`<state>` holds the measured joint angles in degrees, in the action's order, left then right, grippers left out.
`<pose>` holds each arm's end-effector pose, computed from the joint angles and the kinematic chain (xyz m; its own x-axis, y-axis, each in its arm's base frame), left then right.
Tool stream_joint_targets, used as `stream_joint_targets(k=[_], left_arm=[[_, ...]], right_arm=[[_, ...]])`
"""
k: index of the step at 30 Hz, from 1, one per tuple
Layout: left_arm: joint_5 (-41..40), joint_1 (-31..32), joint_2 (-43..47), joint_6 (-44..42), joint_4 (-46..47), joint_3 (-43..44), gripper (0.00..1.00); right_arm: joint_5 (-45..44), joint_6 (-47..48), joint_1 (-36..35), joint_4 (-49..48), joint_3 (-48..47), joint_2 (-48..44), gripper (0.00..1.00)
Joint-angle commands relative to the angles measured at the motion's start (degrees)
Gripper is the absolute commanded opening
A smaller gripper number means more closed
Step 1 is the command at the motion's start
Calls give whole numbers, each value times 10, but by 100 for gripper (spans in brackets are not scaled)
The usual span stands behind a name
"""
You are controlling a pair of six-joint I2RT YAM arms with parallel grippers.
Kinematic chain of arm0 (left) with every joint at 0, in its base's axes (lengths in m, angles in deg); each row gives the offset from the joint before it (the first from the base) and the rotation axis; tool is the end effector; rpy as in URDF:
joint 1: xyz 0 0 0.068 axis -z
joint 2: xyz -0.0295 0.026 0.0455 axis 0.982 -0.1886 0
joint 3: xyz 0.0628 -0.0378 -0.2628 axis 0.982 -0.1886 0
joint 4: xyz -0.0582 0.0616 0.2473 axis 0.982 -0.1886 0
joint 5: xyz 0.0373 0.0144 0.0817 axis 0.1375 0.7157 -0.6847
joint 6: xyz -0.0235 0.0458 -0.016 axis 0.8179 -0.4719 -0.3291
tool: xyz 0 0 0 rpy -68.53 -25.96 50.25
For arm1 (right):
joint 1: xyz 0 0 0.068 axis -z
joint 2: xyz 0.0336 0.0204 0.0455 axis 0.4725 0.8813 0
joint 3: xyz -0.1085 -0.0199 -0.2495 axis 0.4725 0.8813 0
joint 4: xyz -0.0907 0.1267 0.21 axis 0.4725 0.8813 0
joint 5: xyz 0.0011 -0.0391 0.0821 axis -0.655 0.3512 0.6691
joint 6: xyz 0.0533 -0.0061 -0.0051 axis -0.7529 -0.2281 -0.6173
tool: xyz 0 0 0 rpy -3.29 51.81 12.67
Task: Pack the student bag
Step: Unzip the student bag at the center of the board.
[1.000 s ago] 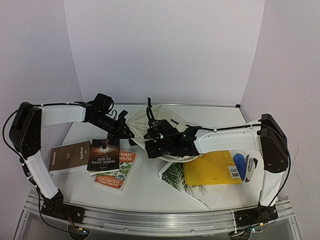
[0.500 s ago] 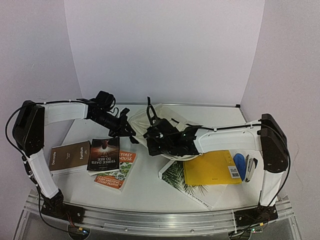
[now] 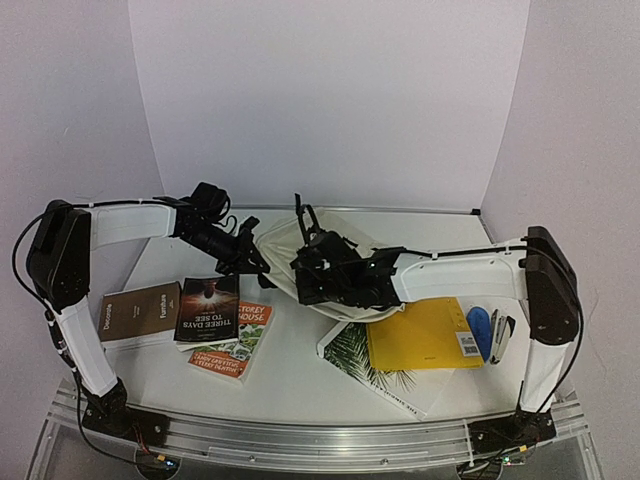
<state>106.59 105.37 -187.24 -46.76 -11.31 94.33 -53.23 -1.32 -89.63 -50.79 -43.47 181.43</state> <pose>0.3267 -0.1884 0.2249 -0.9714 0.1070 -0.2122 0.2330 0.6043 -0.7619 0.2210 0.3810 0.2305 -0.6180 -0.1347 -0.7746 -0.4547 0.8649 0.2124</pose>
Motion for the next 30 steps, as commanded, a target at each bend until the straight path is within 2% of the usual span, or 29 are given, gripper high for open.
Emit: stream_joint_targets(k=[1,7,11,16,22,30], left_arm=[[26,0,9,-15,21,0,0],[28,0,8,-15,25,-2,0],[30,0,8,-15,25,-3,0],[31,0,7,-14,30,-6,0],[26,-7,2,-17,29,-9,0],[9,-54,-10,-17,15,-8,0]], right_arm=[[-16,6,2,5,-25,38,55],[-10,12,1,16,-38,70,57],[-49,3,1,23,-35,80,53],[-85,0,1,24,-29,86,37],[-113,-6,2,23,-29,74,1],[-170,-48,1,24,21,0,0]])
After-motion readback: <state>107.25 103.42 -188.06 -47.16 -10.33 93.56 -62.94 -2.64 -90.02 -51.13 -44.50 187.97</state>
